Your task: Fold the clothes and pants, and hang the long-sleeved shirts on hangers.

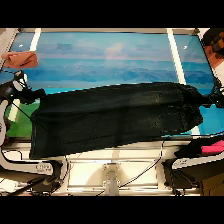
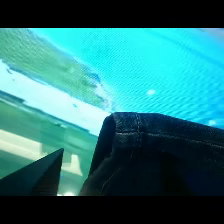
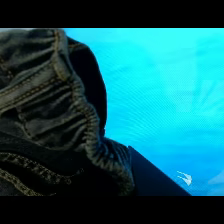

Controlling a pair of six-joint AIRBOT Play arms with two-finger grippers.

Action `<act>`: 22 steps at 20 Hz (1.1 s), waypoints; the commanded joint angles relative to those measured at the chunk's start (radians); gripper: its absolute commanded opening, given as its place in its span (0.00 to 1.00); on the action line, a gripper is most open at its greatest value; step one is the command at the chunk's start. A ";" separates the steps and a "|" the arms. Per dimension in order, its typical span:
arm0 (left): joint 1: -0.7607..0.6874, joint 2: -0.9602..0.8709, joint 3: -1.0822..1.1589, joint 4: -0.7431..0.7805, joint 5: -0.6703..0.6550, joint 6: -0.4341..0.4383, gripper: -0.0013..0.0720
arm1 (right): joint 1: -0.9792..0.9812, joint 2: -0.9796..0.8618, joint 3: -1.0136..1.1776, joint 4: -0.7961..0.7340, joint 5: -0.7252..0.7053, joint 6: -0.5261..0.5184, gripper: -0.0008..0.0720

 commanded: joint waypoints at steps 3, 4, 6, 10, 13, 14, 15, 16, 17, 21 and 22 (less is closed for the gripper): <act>0.003 -0.058 0.008 -0.105 0.063 0.027 0.29 | 0.002 0.000 0.000 0.000 0.002 -0.001 0.08; 0.003 -0.060 0.008 -0.106 0.078 0.027 0.16 | 0.002 0.000 0.000 0.000 0.003 -0.001 0.08; 0.003 -0.060 0.008 -0.106 0.122 0.027 0.05 | 0.002 0.000 0.000 0.000 0.004 -0.001 0.08; 0.003 -0.033 0.009 -0.106 0.269 0.026 0.05 | 0.002 0.000 0.000 0.000 0.000 -0.001 0.08; 0.003 -0.004 0.009 -0.106 0.383 0.026 0.05 | 0.002 0.000 0.000 0.002 -0.005 -0.001 0.08; 0.003 0.002 0.009 -0.106 0.411 0.026 0.05 | 0.002 0.000 0.000 0.005 -0.012 -0.001 0.08; 0.003 0.007 0.009 -0.106 0.433 0.026 0.05 | 0.002 0.000 0.000 0.008 -0.018 0.000 0.08; 0.003 0.007 0.009 -0.106 0.442 0.026 0.05 | 0.003 0.000 0.000 0.008 -0.020 0.000 0.08; 0.003 0.006 0.009 -0.106 0.442 0.026 0.05 | 0.003 0.000 0.000 0.009 -0.027 0.000 0.08; 0.003 0.006 0.009 -0.106 0.441 0.023 0.05 | 0.003 0.000 0.000 0.010 -0.060 0.008 0.08; 0.002 0.006 0.009 -0.106 0.436 0.023 0.05 | 0.003 0.000 0.000 0.011 -0.064 0.008 0.08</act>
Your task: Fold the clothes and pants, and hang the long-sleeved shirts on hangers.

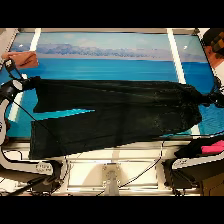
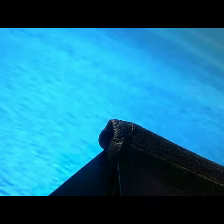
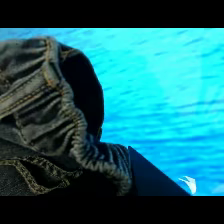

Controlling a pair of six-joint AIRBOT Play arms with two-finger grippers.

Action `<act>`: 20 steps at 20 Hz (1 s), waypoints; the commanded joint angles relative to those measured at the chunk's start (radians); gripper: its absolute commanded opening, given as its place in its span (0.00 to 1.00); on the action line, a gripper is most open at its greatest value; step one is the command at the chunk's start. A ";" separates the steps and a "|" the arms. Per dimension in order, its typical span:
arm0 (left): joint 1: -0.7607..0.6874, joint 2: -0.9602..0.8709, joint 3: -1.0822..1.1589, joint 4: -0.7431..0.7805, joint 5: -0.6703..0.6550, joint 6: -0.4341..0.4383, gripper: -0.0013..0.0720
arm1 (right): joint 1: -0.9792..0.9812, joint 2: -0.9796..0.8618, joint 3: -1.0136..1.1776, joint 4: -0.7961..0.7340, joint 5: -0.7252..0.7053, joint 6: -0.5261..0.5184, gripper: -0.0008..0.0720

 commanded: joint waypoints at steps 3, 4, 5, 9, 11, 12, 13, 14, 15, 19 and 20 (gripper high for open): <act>0.000 0.002 0.000 0.002 -0.022 -0.003 0.30 | 0.000 0.000 0.000 -0.003 -0.026 0.008 0.26; 0.000 0.002 0.000 0.002 -0.040 -0.003 0.54 | 0.000 0.000 0.000 -0.003 -0.022 0.008 0.40; 0.000 0.002 0.000 0.002 -0.061 -0.003 0.76 | 0.000 0.000 0.000 -0.005 -0.016 0.008 0.51; 0.005 0.021 0.001 0.005 -0.193 -0.003 0.81 | 0.000 0.014 0.011 -0.034 0.047 0.008 0.55; 0.013 0.064 0.001 0.005 -0.259 -0.003 0.81 | 0.000 0.036 0.046 -0.090 0.113 0.008 0.55; 0.021 0.096 0.001 0.011 -0.283 -0.002 0.81 | 0.000 0.053 0.068 -0.128 0.146 0.007 0.55; 0.032 0.139 0.001 0.035 -0.300 -0.003 0.81 | -0.001 0.077 0.090 -0.170 0.175 0.006 0.55; 0.047 0.192 0.001 0.071 -0.311 -0.003 0.77 | -0.001 0.103 0.105 -0.205 0.193 0.001 0.55; 0.063 0.245 0.001 0.108 -0.318 -0.003 0.55 | -0.001 0.132 0.114 -0.247 0.204 -0.006 0.55; 0.154 0.459 -0.002 0.197 -0.386 -0.002 0.05 | -0.067 0.195 0.116 -0.299 0.279 -0.066 0.55; 0.184 0.494 -0.006 0.197 -0.455 0.008 0.05 | -0.098 0.197 0.116 -0.298 0.304 -0.069 0.55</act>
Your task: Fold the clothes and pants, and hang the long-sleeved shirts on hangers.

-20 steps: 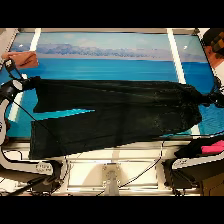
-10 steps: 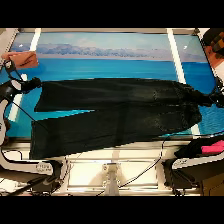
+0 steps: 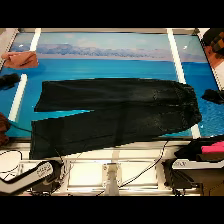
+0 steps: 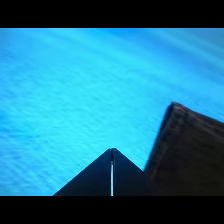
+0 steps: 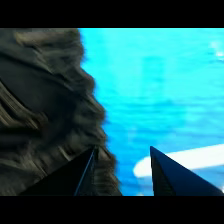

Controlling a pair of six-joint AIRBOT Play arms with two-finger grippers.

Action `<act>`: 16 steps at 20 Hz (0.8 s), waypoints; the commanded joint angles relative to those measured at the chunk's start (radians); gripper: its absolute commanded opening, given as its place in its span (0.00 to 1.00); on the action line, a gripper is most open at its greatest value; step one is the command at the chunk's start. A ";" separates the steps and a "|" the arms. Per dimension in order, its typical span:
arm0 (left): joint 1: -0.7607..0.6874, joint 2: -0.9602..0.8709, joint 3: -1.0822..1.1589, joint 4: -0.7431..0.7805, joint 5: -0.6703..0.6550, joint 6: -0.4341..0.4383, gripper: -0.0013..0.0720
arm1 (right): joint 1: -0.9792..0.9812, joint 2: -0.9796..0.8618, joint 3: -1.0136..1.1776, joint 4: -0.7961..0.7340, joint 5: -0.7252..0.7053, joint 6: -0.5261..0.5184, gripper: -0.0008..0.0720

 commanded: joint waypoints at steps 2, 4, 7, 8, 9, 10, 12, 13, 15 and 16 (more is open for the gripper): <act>0.113 0.140 -0.011 0.040 -0.328 0.105 0.05 | -0.109 0.031 0.008 -0.040 0.115 -0.042 0.55; 0.154 0.126 -0.032 -0.016 -0.542 0.275 0.05 | -0.159 0.031 0.008 -0.037 0.129 -0.066 0.55; 0.204 0.093 -0.099 -0.122 -0.663 0.338 0.66 | -0.217 0.031 0.008 -0.009 0.127 -0.077 0.55; 0.214 0.079 -0.129 -0.146 -0.669 0.336 0.77 | -0.229 0.031 0.008 0.005 0.128 -0.082 0.55; 0.216 0.063 -0.154 -0.154 -0.677 0.341 0.77 | -0.237 0.031 0.008 0.019 0.130 -0.087 0.55; 0.215 0.045 -0.182 -0.154 -0.679 0.349 0.77 | -0.240 0.031 0.008 0.031 0.133 -0.088 0.55; 0.215 0.003 -0.235 -0.177 -0.675 0.407 0.77 | -0.241 0.031 0.008 0.070 0.155 -0.088 0.55; 0.216 -0.027 -0.250 -0.195 -0.674 0.441 0.77 | -0.241 0.031 0.008 0.092 0.168 -0.088 0.55; 0.215 -0.095 -0.256 -0.208 -0.667 0.478 0.77 | -0.241 0.031 0.008 0.131 0.206 -0.087 0.55; 0.215 -0.127 -0.256 -0.210 -0.650 0.482 0.77 | -0.240 0.032 0.008 0.147 0.226 -0.087 0.54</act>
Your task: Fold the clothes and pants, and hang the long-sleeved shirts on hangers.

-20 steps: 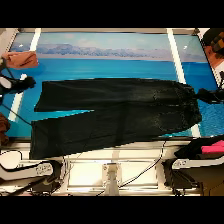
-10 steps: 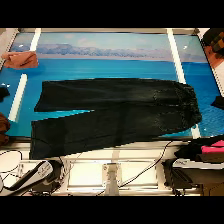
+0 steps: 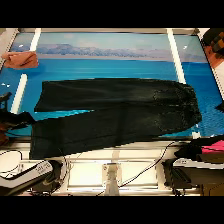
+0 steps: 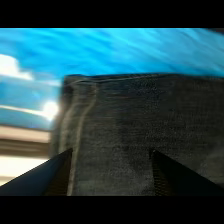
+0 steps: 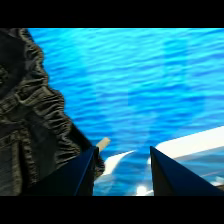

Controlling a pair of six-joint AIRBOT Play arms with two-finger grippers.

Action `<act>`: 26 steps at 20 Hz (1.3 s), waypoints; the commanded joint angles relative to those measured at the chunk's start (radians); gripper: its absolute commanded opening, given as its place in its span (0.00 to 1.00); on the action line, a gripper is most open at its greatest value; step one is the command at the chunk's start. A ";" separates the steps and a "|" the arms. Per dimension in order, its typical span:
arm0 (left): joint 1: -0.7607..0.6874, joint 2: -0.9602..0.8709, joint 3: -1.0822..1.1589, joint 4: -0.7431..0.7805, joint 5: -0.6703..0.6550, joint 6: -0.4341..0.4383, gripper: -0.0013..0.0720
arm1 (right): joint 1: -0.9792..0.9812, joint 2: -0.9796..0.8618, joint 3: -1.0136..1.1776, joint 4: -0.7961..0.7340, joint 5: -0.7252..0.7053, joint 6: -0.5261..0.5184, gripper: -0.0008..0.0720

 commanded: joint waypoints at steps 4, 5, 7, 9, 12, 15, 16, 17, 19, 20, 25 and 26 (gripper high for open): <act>0.004 -0.182 -0.025 -0.067 0.124 0.061 0.77 | -0.004 0.001 0.001 0.105 0.142 -0.002 0.54; 0.004 -0.200 -0.025 -0.098 0.158 0.061 0.74 | -0.004 0.001 0.001 0.113 0.156 -0.002 0.54; 0.004 -0.223 -0.025 -0.149 0.220 0.062 0.67 | -0.004 0.001 0.001 0.143 0.190 0.000 0.54; 0.003 -0.233 -0.025 -0.187 0.273 0.062 0.50 | -0.004 0.001 0.001 0.173 0.210 0.015 0.54; 0.003 -0.233 -0.024 -0.243 0.360 0.069 0.05 | -0.004 0.001 0.001 0.219 0.225 0.022 0.54; 0.004 -0.232 -0.010 -0.262 0.425 0.069 0.05 | -0.004 0.001 0.001 0.261 0.219 0.024 0.52; 0.004 -0.232 0.003 -0.261 0.439 0.069 0.05 | 0.001 0.000 0.001 0.254 0.213 0.024 0.44; 0.004 -0.232 0.018 -0.259 0.452 0.068 0.05 | 0.011 0.000 0.001 0.225 0.209 0.024 0.44; 0.002 -0.232 0.053 -0.260 0.481 0.066 0.05 | 0.039 0.000 -0.008 0.159 0.193 0.024 0.44; -0.003 -0.232 0.067 -0.259 0.497 0.060 0.05 | 0.050 0.000 -0.015 0.158 0.173 0.024 0.44; -0.054 -0.233 0.110 -0.263 0.603 0.045 0.05 | 0.090 -0.001 -0.024 0.184 0.089 0.025 0.44; -0.069 -0.233 0.113 -0.263 0.629 0.045 0.05 | 0.093 -0.001 -0.024 0.185 0.084 0.025 0.44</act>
